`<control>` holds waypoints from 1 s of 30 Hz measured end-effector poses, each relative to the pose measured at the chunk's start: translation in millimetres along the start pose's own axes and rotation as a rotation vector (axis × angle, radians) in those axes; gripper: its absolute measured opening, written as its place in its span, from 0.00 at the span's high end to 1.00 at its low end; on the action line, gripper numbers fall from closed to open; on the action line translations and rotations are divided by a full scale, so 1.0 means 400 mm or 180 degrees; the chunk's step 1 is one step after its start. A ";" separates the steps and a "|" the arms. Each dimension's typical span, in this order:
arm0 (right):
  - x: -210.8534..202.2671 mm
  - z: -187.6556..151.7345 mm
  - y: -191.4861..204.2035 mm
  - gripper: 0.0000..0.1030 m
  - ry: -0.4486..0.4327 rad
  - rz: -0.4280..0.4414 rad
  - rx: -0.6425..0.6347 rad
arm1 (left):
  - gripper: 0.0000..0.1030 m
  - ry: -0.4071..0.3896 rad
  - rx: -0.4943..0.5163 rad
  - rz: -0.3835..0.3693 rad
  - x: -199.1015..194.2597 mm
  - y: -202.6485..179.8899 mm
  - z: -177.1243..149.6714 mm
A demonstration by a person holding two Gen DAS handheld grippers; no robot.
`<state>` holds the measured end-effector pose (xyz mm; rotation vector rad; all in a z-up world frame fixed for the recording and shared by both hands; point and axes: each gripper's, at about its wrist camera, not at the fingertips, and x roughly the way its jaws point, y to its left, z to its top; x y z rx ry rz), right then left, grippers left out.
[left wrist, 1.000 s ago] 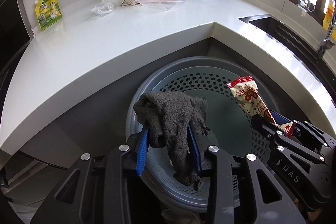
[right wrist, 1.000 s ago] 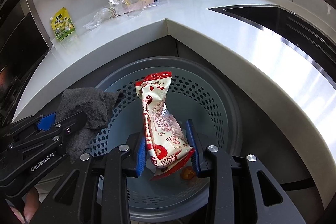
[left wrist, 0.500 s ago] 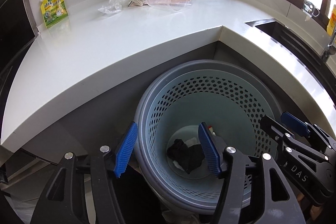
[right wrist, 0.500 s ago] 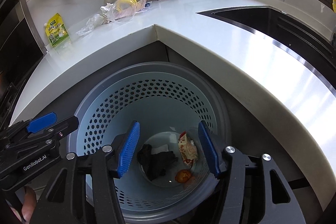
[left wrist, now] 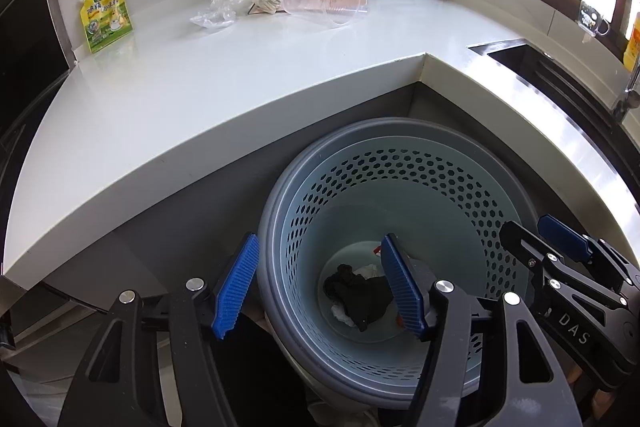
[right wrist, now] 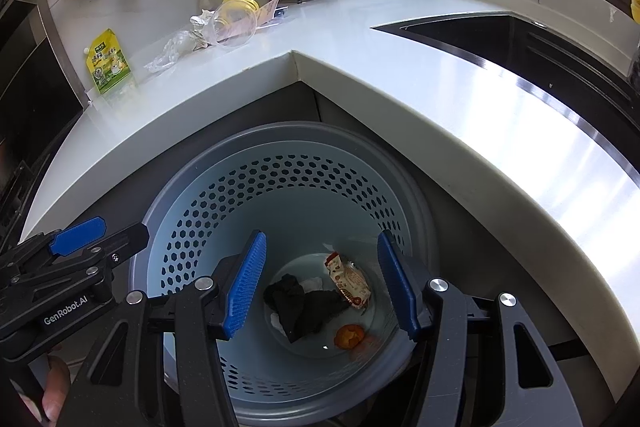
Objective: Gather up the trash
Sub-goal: 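Move both tools back over the counter toward the plastic bag and cup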
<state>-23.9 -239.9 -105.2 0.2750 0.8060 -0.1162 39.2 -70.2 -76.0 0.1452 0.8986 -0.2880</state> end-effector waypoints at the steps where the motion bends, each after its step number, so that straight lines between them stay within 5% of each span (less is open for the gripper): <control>1: -0.001 0.001 0.000 0.46 -0.0002 -0.0002 0.0004 | 0.39 -0.0005 -0.0002 0.0001 -0.001 0.000 0.000; 30: -0.048 0.088 0.027 0.40 -0.0341 0.0075 -0.0083 | 0.24 -0.0478 -0.0143 0.0052 -0.104 0.073 0.093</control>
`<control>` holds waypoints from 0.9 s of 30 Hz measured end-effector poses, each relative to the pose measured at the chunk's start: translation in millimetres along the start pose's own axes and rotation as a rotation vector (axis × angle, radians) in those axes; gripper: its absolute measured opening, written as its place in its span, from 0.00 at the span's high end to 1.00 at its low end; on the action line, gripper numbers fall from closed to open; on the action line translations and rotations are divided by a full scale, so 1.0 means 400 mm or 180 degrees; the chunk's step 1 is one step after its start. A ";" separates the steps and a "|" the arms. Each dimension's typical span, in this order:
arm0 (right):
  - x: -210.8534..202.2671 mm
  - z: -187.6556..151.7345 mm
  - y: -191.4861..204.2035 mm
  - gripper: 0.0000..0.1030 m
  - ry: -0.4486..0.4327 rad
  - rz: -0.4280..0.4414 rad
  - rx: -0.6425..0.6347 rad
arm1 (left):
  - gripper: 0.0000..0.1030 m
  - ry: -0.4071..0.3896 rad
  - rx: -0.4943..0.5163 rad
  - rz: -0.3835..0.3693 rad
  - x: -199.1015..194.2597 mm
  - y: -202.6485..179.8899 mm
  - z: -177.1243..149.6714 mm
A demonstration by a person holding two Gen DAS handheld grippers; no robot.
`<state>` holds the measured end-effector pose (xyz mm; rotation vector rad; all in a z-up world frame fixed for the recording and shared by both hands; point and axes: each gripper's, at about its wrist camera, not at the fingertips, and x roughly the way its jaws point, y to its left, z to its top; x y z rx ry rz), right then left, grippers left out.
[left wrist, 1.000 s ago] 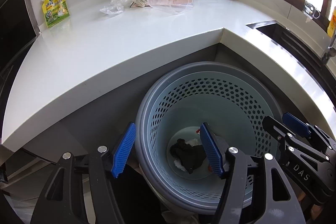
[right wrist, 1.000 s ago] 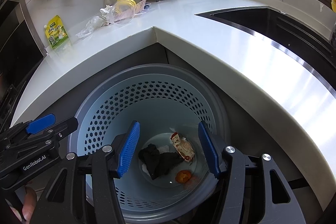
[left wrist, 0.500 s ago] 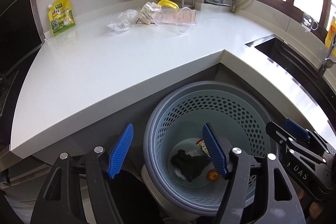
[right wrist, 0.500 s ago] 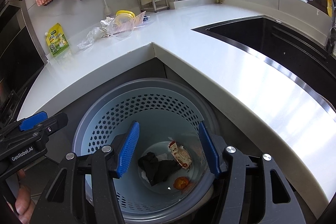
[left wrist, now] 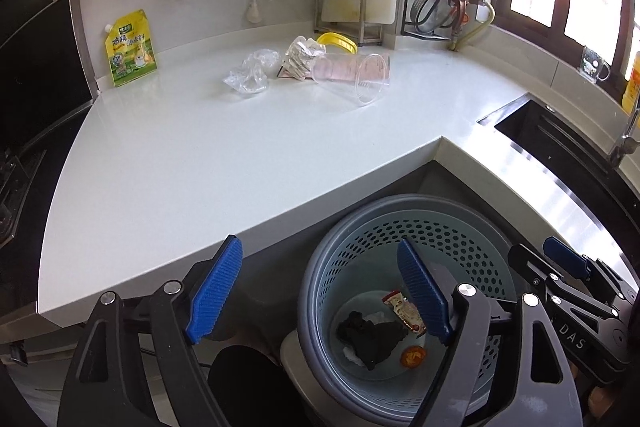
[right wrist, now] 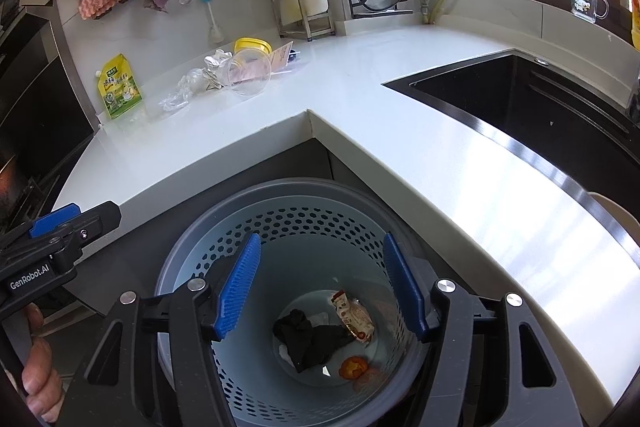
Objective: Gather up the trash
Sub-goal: 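Move both tools back over the counter toward the plastic bag and cup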
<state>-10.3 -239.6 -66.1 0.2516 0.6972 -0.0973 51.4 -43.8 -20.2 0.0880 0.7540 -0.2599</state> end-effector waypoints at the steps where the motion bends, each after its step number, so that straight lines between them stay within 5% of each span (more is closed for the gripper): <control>1: 0.004 0.006 0.003 0.40 -0.0003 0.0014 -0.0012 | 0.24 -0.0005 -0.0008 0.0000 0.003 0.004 0.006; 27: 0.158 0.221 0.083 0.35 -0.0150 0.0187 -0.0219 | 0.10 -0.0174 -0.0269 0.0182 0.145 0.123 0.204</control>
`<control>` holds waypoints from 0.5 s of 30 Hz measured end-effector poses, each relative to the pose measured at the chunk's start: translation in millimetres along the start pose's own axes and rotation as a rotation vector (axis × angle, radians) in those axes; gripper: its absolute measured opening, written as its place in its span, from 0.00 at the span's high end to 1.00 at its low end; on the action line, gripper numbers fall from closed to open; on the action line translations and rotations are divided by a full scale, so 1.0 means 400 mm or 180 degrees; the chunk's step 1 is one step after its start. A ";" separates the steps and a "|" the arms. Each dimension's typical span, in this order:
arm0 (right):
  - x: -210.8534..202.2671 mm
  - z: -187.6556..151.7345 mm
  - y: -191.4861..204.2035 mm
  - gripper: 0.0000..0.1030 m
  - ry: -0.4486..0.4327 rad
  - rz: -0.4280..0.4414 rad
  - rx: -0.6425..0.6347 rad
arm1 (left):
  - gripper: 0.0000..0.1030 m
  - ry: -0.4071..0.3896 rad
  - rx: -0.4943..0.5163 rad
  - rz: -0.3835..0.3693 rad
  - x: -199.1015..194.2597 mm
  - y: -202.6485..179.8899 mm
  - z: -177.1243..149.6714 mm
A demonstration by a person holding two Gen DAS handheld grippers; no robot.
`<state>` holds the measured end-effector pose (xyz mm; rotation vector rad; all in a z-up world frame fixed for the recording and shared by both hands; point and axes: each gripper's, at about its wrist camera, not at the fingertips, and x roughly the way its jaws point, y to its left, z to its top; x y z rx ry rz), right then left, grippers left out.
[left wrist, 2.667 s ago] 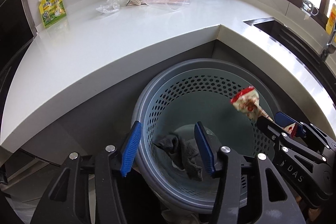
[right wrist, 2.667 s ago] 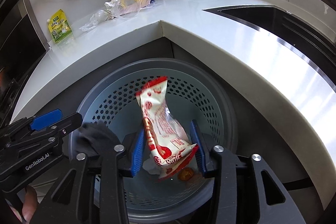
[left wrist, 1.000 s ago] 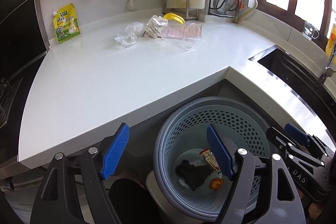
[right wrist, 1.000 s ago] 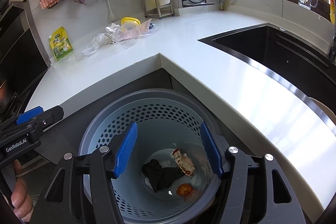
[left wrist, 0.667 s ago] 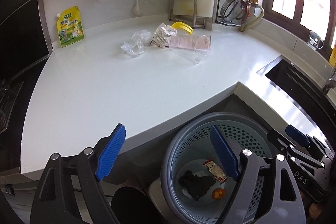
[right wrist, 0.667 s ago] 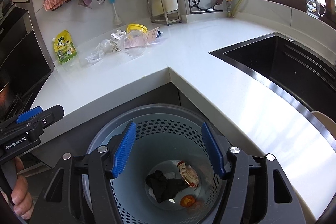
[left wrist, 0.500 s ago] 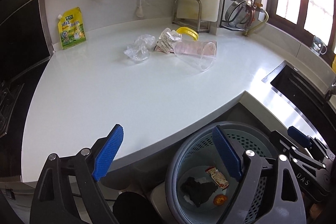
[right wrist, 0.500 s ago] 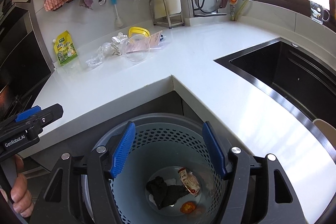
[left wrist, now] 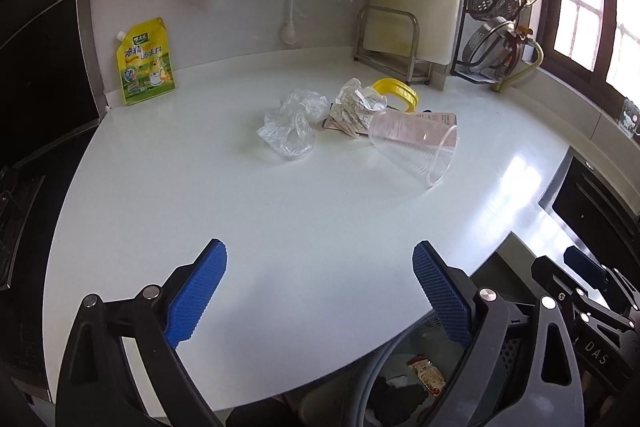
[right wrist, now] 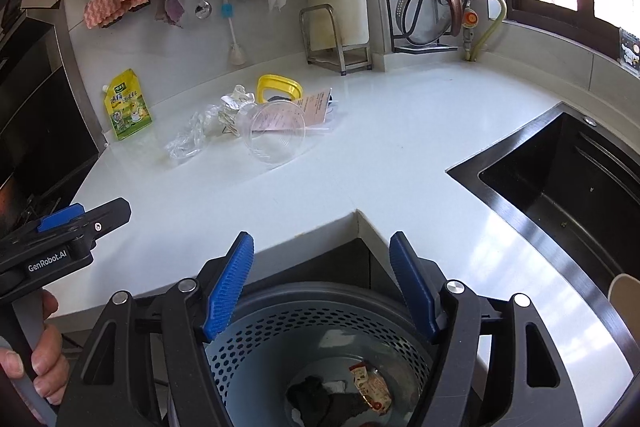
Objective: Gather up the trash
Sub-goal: 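Move both tools back over the counter toward the plastic bag and cup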
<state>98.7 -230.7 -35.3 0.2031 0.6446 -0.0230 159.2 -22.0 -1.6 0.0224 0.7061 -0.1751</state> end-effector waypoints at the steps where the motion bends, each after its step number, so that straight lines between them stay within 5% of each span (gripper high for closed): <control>1: 0.010 0.008 0.006 0.35 0.0003 0.0016 -0.0013 | 0.10 -0.0004 -0.0024 0.0021 0.007 0.006 0.006; 15: 0.150 0.102 0.087 0.33 0.0049 0.0188 -0.0112 | 0.06 -0.0040 -0.0072 0.0323 0.119 0.082 0.094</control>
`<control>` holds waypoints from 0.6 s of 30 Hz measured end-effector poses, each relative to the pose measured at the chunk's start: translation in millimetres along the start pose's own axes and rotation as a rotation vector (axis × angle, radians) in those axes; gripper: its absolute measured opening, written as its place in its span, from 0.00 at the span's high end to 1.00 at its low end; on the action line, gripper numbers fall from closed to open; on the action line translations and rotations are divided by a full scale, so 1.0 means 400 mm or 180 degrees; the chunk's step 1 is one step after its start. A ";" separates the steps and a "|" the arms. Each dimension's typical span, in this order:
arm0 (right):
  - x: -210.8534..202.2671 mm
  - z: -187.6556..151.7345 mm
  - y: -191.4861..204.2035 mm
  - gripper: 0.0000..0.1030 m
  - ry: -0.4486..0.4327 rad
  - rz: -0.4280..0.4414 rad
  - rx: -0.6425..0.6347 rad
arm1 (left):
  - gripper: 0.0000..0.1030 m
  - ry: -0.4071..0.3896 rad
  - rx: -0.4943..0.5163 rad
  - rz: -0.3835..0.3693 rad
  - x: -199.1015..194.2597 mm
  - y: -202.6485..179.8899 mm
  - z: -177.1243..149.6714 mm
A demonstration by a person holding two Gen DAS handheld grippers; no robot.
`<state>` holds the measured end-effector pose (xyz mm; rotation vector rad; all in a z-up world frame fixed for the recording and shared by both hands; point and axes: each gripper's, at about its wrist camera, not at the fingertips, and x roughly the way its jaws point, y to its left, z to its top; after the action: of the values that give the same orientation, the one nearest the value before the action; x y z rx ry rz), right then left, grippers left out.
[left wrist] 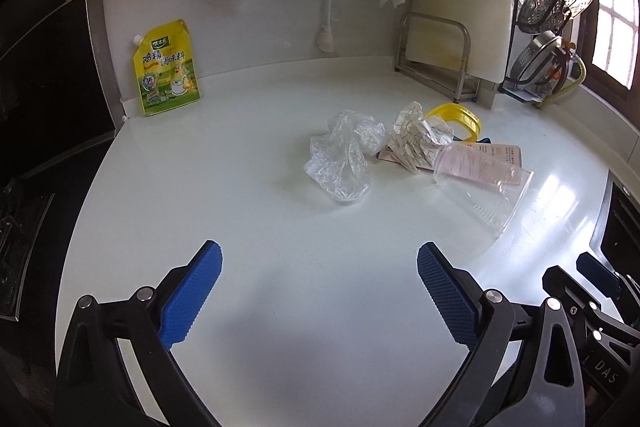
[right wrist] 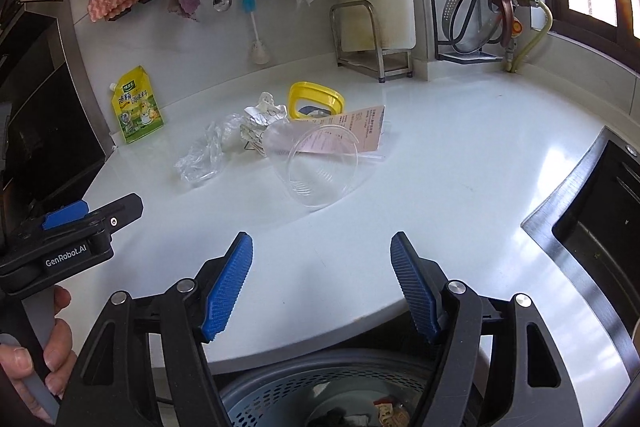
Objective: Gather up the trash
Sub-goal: 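Move both tools back over the counter toward the plastic bag and cup, then grasp the clear plastic bag with the left gripper while the right grasps the plastic cup rim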
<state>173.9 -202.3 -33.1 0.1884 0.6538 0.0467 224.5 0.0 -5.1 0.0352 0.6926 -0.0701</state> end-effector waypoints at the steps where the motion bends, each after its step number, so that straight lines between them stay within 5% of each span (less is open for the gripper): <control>1: 0.011 0.006 0.004 0.33 0.0010 0.0003 -0.0005 | 0.06 0.0030 0.0005 0.0005 0.012 0.003 0.005; 18: 0.135 0.072 0.048 0.33 0.0053 -0.0091 0.0128 | 0.06 0.0105 0.0491 -0.0257 0.145 0.014 0.114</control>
<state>234.6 -182.3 -39.7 0.2175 0.6743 0.0075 298.3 0.0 -7.0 0.1569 0.7206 -0.2007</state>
